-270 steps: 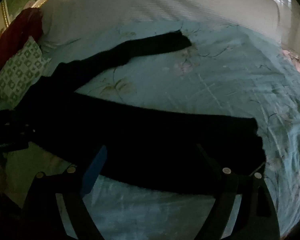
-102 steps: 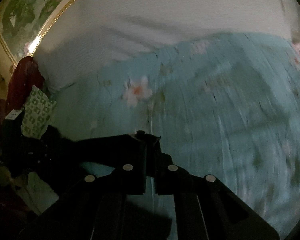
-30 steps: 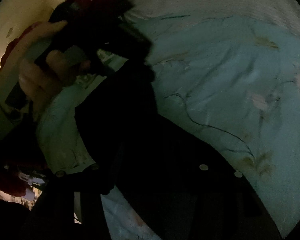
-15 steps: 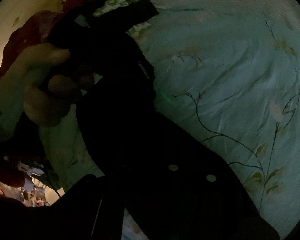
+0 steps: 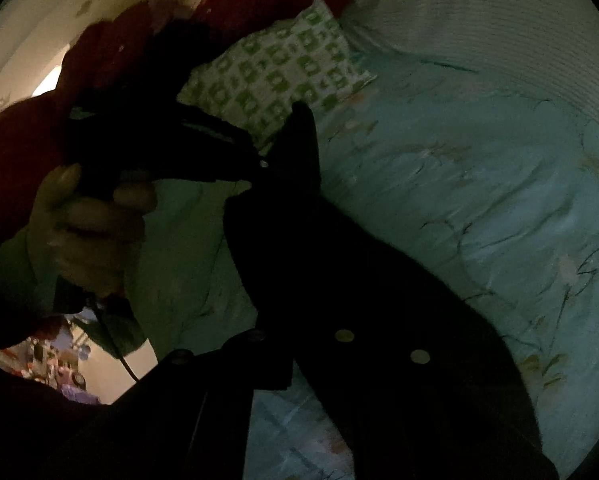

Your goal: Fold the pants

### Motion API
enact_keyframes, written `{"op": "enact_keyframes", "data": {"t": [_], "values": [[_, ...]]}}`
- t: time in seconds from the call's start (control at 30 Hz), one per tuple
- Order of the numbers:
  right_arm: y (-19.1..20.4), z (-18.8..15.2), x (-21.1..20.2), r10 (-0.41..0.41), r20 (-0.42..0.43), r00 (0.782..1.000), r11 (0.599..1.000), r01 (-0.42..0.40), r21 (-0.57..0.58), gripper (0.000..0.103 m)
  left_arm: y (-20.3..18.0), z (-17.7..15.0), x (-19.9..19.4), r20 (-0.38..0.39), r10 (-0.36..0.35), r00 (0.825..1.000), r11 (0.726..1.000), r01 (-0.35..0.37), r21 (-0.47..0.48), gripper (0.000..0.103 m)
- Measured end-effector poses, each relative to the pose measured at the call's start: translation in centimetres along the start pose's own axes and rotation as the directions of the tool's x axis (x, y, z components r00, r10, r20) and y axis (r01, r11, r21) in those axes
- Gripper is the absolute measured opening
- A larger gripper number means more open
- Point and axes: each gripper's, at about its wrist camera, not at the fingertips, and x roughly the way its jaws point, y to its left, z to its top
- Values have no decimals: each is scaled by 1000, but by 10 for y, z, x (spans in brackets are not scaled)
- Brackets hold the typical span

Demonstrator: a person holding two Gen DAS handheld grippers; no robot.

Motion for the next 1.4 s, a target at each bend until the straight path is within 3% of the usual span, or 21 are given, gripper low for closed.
{"op": "enact_keyframes", "data": {"t": [0.6, 1.03, 1.23, 1.33, 1.4], "values": [[15, -16, 47, -72, -149, 986, 996, 64, -54, 6, 68, -61, 48, -2, -85, 996, 987, 84, -139, 4], [15, -20, 64, -92, -203, 975, 994, 79, -74, 6, 83, -68, 62, -47, -87, 995, 986, 79, -148, 8], [12, -20, 66, -86, -213, 973, 995, 74, -63, 6, 88, -71, 55, -64, -70, 995, 988, 61, -141, 19], [9, -19, 67, -78, -222, 972, 996, 69, -49, 7, 93, -71, 49, -71, -45, 996, 986, 33, -162, 45], [6, -17, 67, -74, -238, 968, 997, 71, -20, 16, 100, -68, 42, -61, -32, 998, 984, 21, -180, 56]]}}
